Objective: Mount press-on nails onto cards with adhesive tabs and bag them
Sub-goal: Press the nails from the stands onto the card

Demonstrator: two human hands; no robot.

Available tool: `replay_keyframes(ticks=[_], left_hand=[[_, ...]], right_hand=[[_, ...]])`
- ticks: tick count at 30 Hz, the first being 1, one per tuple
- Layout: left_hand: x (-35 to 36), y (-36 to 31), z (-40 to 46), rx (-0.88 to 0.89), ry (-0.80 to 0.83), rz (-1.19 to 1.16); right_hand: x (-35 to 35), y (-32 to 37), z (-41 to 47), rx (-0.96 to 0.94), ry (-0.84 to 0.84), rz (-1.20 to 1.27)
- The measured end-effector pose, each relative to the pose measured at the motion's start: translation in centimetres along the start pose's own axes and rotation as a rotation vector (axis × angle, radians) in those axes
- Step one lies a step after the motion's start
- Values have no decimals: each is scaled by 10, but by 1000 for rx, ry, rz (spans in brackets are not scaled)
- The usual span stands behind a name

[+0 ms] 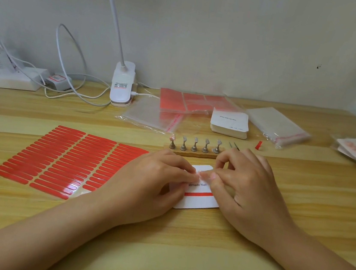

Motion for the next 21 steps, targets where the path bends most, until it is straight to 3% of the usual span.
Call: replay_keyframes(ticks=[8, 15, 18, 21], left_hand=[[-5, -3, 3, 20, 34, 18], [-30, 10, 12, -98, -158, -133], [-43, 30, 18, -210, -257, -143], [-35, 54, 22, -399, -125, -141]], right_hand=[[2, 1, 0, -21, 27, -66], [1, 1, 1, -27, 10, -63], [2, 2, 1, -37, -1, -71], [2, 4, 0, -62, -26, -103]])
Point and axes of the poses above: each hand's wrist, its own z-axis towards the middle knuckle, its own x-axis out of the palm, y = z × x, the point moved 4 cm from there along z, towards the middle knuckle, and after that the axes turned 7 degrees about z, right-handed, at the moved point
